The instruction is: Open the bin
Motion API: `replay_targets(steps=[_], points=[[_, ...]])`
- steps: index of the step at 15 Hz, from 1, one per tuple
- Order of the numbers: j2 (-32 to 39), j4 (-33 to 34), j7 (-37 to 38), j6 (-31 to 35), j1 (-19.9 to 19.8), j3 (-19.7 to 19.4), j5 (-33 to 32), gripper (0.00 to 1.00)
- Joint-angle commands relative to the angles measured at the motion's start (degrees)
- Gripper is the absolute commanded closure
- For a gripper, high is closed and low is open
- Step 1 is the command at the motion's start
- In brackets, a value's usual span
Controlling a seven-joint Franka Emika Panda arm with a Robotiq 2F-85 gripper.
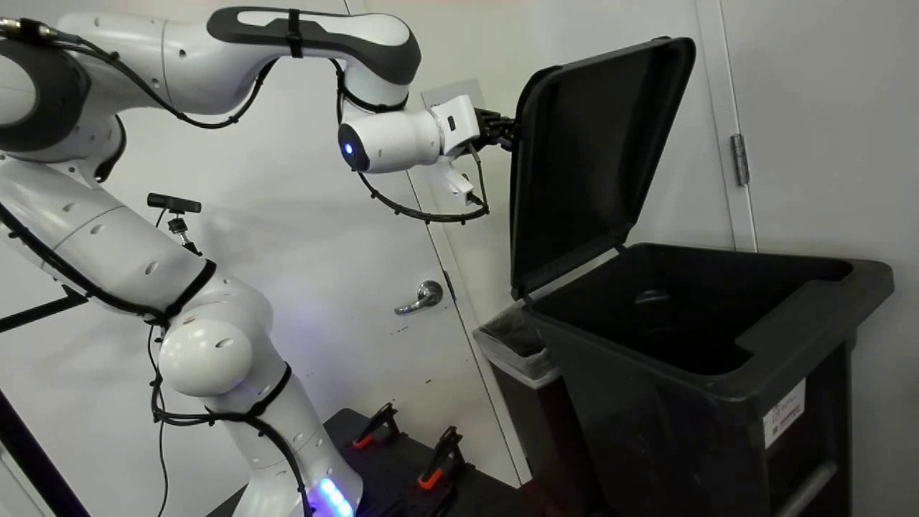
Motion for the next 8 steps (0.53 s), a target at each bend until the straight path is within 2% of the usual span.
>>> replay_targets(steps=[1, 5, 6, 7, 8], points=[[-1.1, 4.4, -1.1, 2.2, -4.1, 8.5, 0.5, 0.99], [-1.2, 6.6, -1.6, 4.2, -10.8, 17.7, 0.4, 0.99], [-1.6, 5.9, -1.9, 3.6, -11.1, 18.2, 0.4, 0.99], [-1.2, 4.3, -1.2, 4.5, -9.5, 16.0, 0.0, 0.95], [-1.4, 4.3, -1.2, 4.5, -10.2, 17.0, 0.0, 0.95]])
